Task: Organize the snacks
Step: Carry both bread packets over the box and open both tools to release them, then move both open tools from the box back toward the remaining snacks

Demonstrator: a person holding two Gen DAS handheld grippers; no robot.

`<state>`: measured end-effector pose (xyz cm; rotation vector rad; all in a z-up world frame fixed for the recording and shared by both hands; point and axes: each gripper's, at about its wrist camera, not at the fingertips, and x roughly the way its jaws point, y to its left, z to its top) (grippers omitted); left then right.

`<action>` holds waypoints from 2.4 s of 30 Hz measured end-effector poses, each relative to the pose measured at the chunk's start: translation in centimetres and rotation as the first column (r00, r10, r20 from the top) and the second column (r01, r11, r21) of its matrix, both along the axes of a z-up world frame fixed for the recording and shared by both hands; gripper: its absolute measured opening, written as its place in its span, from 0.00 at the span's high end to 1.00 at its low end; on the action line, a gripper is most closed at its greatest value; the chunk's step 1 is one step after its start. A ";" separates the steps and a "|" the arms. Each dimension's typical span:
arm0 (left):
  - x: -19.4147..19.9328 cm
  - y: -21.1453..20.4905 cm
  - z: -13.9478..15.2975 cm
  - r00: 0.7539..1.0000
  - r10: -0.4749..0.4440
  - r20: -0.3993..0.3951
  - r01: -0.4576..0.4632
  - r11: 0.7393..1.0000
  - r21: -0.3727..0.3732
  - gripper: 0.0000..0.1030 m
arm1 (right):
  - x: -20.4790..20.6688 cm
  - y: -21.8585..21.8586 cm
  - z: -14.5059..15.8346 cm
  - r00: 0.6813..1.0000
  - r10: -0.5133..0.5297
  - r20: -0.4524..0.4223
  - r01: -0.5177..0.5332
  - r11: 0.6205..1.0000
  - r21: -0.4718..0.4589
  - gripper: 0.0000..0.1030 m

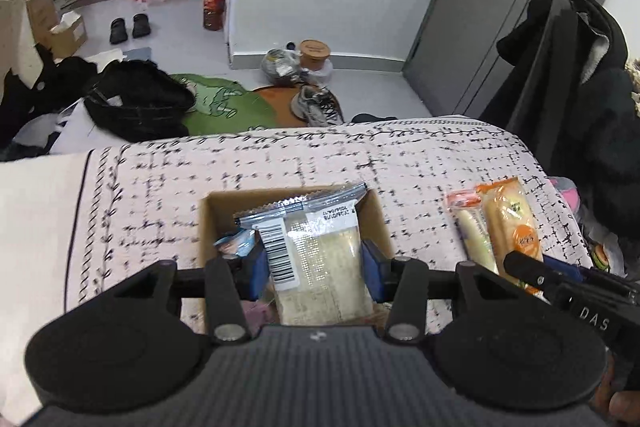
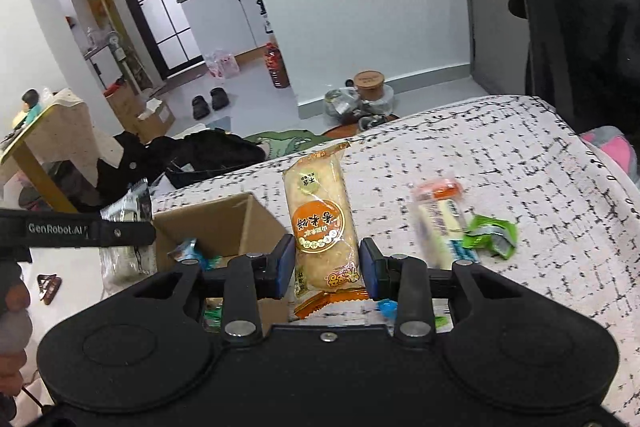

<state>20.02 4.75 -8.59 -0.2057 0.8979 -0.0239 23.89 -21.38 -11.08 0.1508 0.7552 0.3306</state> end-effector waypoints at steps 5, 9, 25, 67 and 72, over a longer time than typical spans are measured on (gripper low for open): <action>-1.0 0.9 -0.7 0.999 -0.004 -0.035 0.004 1.000 -0.010 0.55 | -0.5 1.5 0.2 1.000 0.029 0.003 -0.029 1.000 0.011 0.67; -1.9 1.4 -1.3 0.998 -0.005 -0.062 0.003 1.000 -0.021 0.55 | -0.9 2.4 0.3 0.999 0.049 0.000 -0.049 0.999 0.007 0.67; -2.6 3.6 -0.8 0.997 0.066 -0.044 -0.067 0.998 -0.014 0.42 | -1.9 6.9 -0.3 0.972 0.224 -0.063 -0.220 0.973 0.065 0.60; 1.0 -6.6 -1.6 0.996 -0.091 -0.012 0.091 0.995 -0.030 0.16 | -1.7 -6.7 -0.5 0.989 -0.126 -0.073 0.118 0.987 -0.106 0.25; 1.6 -8.4 -2.2 0.992 -0.127 -0.017 0.127 0.991 -0.036 0.16 | -1.5 -8.1 -1.0 0.983 -0.162 -0.083 0.151 0.981 -0.120 0.22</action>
